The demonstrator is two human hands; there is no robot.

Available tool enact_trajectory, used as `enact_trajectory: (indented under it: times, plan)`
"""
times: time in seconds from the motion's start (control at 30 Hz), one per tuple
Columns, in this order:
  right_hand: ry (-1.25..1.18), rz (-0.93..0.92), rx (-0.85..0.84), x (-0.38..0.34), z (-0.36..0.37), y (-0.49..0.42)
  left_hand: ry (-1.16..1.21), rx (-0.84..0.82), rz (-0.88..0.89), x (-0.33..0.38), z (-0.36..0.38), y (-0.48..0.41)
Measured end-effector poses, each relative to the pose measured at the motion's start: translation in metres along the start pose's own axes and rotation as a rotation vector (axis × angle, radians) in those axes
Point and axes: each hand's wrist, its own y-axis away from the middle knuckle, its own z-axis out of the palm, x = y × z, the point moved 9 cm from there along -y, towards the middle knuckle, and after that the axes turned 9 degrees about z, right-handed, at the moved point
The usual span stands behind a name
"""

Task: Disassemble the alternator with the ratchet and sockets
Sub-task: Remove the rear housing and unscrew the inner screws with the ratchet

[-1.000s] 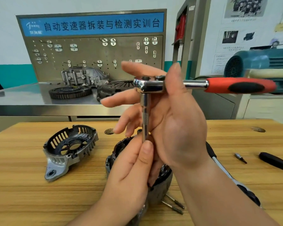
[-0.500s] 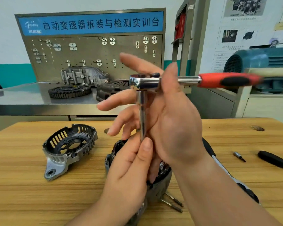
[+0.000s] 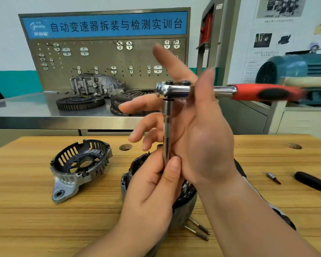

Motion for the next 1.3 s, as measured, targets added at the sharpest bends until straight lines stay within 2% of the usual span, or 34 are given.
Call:
enact_trajectory:
  times: [0.03,0.1,0.17,0.23,0.27,0.33,0.43,0.6,0.7,0.83,0.93,1.1,1.2,1.3]
  plan:
    - [-0.112,0.046,-0.002,0.005,-0.002,-0.001,0.0,-0.018,0.018,0.002,0.002,0.0]
    - [-0.112,0.082,0.015,0.008,-0.001,-0.004,-0.013,-0.052,0.056,0.006,0.004,0.0]
    - [-0.036,0.01,0.011,-0.001,0.004,-0.004,-0.034,-0.046,0.067,0.004,0.002,0.001]
    - [0.146,-0.122,0.1,-0.015,0.001,-0.002,-0.041,-0.011,0.029,-0.003,-0.001,0.002]
    - [0.279,-0.125,0.116,-0.017,0.003,-0.004,-0.04,0.004,0.01,-0.006,-0.002,0.003]
    - [0.499,-0.019,0.101,-0.008,0.006,-0.008,-0.075,0.026,-0.004,-0.009,-0.004,0.004]
    - [0.294,-0.135,0.182,-0.016,-0.002,0.004,-0.106,0.011,0.01,-0.006,-0.005,0.003]
    - [-0.062,0.006,0.061,-0.002,-0.001,-0.004,-0.014,-0.036,0.032,0.001,0.001,0.0]
    - [-0.047,0.045,0.055,0.003,-0.001,-0.004,-0.022,-0.053,0.05,0.002,0.003,0.0]
    - [0.181,-0.2,0.183,-0.022,-0.003,0.005,-0.08,-0.032,0.031,-0.002,0.001,0.0]
    - [0.305,-0.206,0.252,-0.024,-0.005,0.01,-0.073,0.005,-0.033,-0.011,-0.003,0.001]
    - [-0.03,-0.062,0.077,-0.007,-0.001,-0.001,-0.031,-0.026,0.025,0.002,0.001,0.0]
    - [-0.07,0.051,0.051,0.004,-0.004,-0.003,-0.014,-0.055,0.037,0.005,0.005,-0.001]
    - [0.007,-0.019,0.065,-0.005,-0.002,-0.003,-0.03,-0.042,0.03,0.003,0.003,-0.001]
